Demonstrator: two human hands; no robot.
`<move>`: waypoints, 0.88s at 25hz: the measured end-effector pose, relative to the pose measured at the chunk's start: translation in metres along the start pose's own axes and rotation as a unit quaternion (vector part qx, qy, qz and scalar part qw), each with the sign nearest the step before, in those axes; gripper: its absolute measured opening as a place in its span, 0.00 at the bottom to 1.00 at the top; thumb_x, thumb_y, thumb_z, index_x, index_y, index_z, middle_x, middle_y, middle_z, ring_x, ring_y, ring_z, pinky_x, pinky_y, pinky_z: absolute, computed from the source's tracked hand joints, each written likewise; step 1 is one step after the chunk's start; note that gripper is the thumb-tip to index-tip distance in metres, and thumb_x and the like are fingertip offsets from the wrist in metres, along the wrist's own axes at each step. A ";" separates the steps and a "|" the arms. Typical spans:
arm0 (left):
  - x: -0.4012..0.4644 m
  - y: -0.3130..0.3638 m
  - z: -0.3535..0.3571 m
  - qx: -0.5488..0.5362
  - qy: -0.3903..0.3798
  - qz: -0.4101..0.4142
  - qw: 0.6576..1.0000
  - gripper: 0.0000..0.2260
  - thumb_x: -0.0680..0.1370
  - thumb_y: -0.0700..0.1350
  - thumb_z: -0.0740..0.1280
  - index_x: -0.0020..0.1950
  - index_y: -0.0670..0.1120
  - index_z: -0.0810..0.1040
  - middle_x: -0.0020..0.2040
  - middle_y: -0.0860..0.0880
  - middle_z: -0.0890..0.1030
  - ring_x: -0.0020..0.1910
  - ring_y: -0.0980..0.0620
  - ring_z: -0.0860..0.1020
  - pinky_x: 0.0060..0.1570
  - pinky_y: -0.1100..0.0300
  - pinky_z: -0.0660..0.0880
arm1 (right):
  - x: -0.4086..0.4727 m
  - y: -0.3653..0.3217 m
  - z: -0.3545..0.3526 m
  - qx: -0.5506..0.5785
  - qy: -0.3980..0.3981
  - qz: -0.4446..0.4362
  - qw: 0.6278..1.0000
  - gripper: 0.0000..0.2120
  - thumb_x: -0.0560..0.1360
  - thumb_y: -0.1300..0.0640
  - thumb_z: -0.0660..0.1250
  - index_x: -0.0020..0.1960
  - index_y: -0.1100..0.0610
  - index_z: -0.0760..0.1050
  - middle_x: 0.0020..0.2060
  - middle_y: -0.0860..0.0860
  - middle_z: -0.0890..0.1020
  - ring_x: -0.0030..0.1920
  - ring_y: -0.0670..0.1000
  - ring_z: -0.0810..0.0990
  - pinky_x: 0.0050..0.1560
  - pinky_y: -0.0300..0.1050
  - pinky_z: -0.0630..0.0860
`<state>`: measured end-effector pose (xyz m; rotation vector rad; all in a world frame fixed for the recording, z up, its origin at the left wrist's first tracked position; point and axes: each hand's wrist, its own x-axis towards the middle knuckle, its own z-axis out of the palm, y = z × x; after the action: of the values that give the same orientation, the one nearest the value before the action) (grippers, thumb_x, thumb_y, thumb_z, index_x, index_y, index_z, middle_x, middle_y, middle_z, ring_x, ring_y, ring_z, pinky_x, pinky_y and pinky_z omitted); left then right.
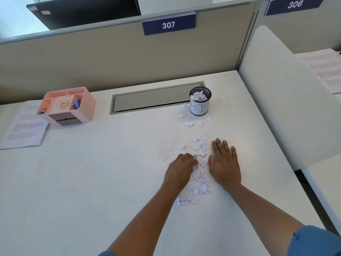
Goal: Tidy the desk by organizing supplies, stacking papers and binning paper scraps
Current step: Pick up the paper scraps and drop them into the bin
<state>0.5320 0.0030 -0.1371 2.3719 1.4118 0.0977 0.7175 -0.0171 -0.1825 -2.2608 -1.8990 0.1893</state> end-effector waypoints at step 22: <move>0.151 -0.005 -0.103 -0.270 0.161 -0.082 0.946 0.04 0.75 0.39 0.74 0.49 0.44 0.87 0.46 0.47 0.87 0.46 0.50 0.84 0.51 0.59 0.78 | 0.002 0.004 0.004 0.014 0.007 -0.005 1.000 0.28 0.78 0.50 0.52 0.77 0.56 0.62 0.77 0.52 0.63 0.78 0.55 0.59 0.77 0.57 0.54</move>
<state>0.5769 0.1643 -0.0632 1.8327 1.4783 0.7548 0.7214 -0.0156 -0.1871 -2.2297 -1.8878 0.1967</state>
